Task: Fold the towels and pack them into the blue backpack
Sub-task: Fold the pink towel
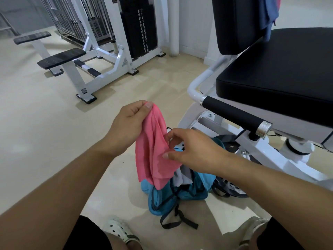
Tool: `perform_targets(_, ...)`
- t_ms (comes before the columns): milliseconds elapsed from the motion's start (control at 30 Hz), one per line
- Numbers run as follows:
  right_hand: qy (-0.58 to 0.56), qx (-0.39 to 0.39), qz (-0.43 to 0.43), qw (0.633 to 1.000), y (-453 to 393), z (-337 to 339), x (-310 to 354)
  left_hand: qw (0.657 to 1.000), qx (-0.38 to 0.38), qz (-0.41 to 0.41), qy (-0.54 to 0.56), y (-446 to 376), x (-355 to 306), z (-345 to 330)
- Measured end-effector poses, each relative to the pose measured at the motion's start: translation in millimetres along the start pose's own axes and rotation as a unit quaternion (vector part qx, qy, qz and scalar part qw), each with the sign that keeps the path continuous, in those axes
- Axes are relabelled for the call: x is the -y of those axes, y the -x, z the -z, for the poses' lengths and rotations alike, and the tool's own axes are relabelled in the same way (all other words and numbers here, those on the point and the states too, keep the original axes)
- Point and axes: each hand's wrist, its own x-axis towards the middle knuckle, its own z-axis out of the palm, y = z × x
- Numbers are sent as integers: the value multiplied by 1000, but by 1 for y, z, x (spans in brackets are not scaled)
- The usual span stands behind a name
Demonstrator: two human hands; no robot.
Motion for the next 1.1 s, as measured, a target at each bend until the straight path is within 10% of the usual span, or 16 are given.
perform_targets(633, 140, 34, -56, 988, -5, 9, -22, 967, -233, 49, -91, -21, 29, 36)
perform_targets(1100, 173, -47, -131, 975, -11, 21, -26, 967, -235, 30, -91, -23, 38, 42)
